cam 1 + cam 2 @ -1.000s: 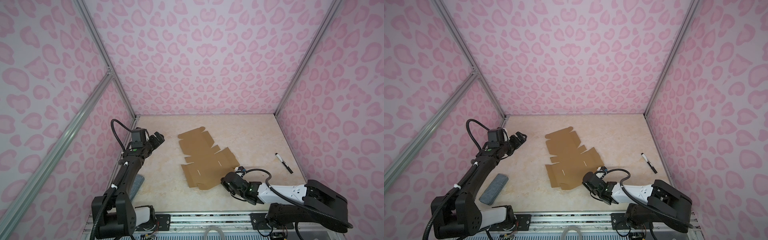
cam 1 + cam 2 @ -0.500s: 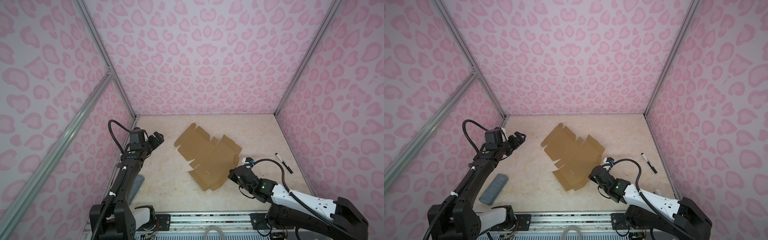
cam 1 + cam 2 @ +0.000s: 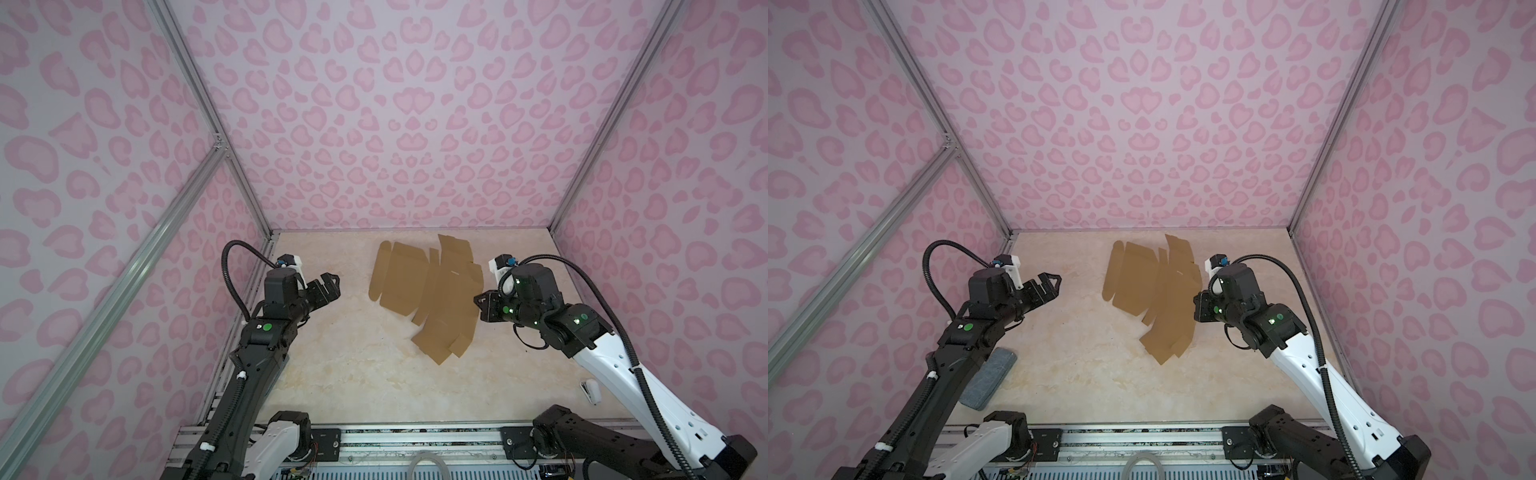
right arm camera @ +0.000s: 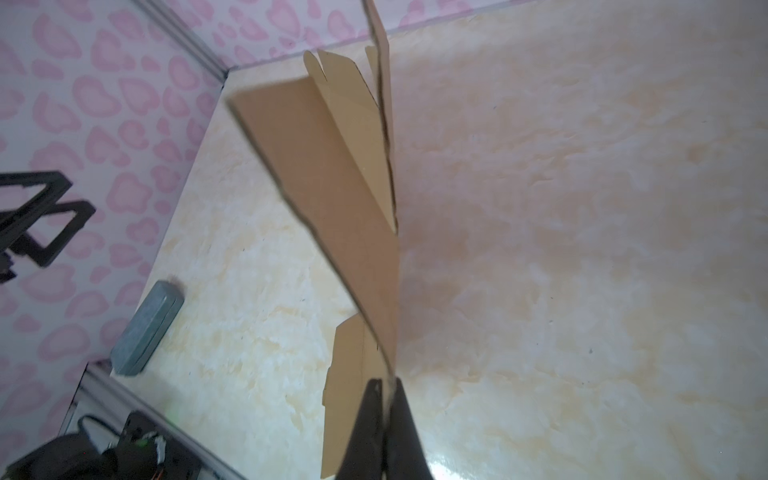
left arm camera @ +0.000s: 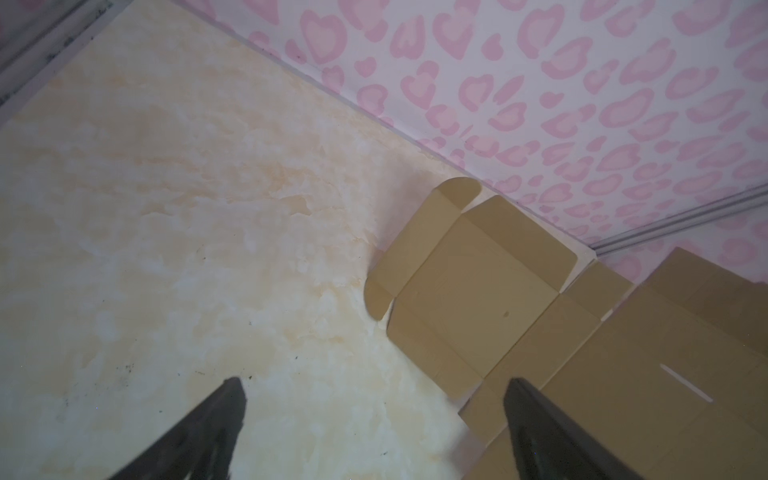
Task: Fold the paper box
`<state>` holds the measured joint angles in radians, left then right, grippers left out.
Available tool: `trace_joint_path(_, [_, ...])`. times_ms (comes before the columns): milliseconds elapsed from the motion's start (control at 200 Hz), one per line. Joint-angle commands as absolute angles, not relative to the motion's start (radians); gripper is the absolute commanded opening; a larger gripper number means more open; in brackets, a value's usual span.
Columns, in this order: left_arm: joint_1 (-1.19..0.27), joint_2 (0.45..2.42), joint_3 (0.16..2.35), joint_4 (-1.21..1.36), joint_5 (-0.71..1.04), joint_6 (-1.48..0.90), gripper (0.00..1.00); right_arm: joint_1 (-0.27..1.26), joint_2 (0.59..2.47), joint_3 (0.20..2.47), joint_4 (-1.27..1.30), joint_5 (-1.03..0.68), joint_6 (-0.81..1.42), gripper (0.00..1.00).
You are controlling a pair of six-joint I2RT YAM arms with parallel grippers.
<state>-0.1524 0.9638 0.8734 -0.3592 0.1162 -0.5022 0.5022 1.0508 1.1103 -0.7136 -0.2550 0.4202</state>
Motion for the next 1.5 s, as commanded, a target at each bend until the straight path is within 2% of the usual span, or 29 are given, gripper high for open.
trace_joint_path(0, [-0.254,0.911,0.856,-0.351,-0.059,-0.345,0.99,0.503,1.066,1.178,-0.832,-0.481,0.276,0.00])
trace_joint_path(130, [-0.290,0.844,0.840,-0.322,-0.068,-0.281,0.99,0.505,1.114,1.264,-0.930,-0.533,0.195,0.00])
trace_joint_path(250, [-0.327,0.797,0.805,-0.251,-0.052,-0.226,1.00,0.539,1.181,1.287,-0.972,-0.439,0.181,0.00])
trace_joint_path(330, [-0.344,0.788,0.780,-0.190,-0.025,-0.202,1.00,0.555,1.242,1.309,-0.997,-0.288,0.186,0.00])
trace_joint_path(435, [-0.364,0.807,0.785,-0.132,0.014,-0.168,1.00,0.626,1.353,1.381,-1.069,0.060,0.190,0.00])
trace_joint_path(485, [-0.374,0.823,0.791,-0.094,0.056,-0.131,0.99,0.641,1.413,1.433,-1.101,0.120,0.194,0.00])
trace_joint_path(760, [-0.451,0.970,0.834,0.011,0.251,0.303,0.92,0.655,1.567,1.567,-1.013,0.091,0.148,0.00])
trace_joint_path(890, [-0.454,1.045,0.814,0.086,0.267,0.486,0.92,0.656,1.626,1.635,-0.997,0.057,0.065,0.00])
trace_joint_path(1070, [-0.439,1.176,0.888,0.038,0.314,0.659,0.92,0.655,1.651,1.656,-0.997,-0.046,-0.002,0.00])
trace_joint_path(1220, [-0.375,1.258,0.989,0.017,0.362,0.660,0.89,0.662,1.608,1.588,-0.953,-0.124,-0.037,0.00])
trace_joint_path(1300, [-0.341,1.282,1.021,0.028,0.422,0.621,0.86,0.658,1.607,1.561,-0.938,-0.112,-0.037,0.00])
trace_joint_path(1495, [-0.325,1.335,1.036,0.007,0.493,0.581,0.85,0.638,1.685,1.563,-0.957,-0.094,-0.031,0.00])
